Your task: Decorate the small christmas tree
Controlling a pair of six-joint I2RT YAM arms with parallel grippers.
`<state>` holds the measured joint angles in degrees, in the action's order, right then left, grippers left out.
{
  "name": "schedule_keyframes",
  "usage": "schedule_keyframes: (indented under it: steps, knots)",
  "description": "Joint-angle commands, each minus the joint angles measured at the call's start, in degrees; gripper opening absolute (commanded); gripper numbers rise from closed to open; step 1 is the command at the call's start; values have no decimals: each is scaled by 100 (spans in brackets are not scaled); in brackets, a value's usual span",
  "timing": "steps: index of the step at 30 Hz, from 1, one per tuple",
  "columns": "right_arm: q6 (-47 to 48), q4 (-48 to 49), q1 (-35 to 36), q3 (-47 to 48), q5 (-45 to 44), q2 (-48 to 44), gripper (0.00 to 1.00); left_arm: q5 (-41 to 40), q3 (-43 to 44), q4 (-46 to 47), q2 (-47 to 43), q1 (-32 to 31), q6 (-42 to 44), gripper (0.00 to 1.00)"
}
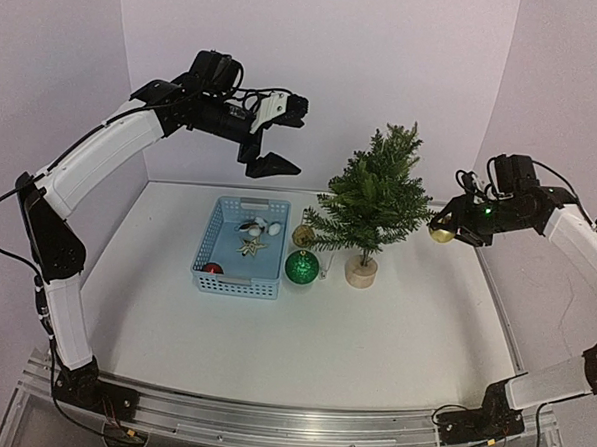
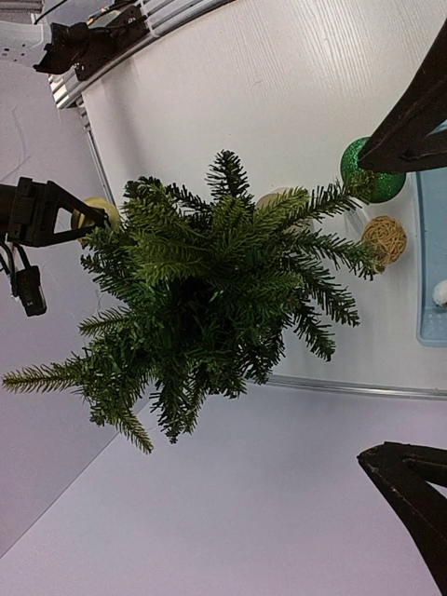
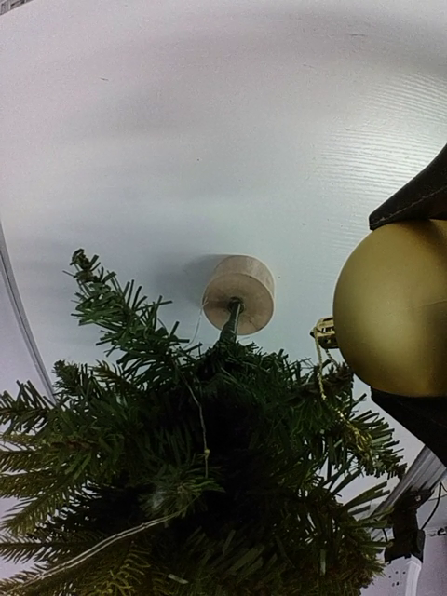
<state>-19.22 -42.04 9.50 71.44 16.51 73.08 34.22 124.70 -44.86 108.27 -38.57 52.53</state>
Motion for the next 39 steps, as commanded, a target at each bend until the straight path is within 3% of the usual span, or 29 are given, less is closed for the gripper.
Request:
schedule_keyframes:
  steps: [1,13,19,33,39]
  knots:
    - [-27,130,-30,80,78,51,51,-61,11,186,-192,35,43,100]
    - [-73,126,-27,166,130,151,54,-64,23,203,-183,41,50,99]
    - [-134,126,-27,238,55,168,61,-63,37,172,-195,51,56,100]
    - [-132,70,-27,266,32,14,59,-44,57,158,-201,77,57,99]
    - [32,-372,-28,410,243,-188,66,-86,22,-42,-239,159,11,99]
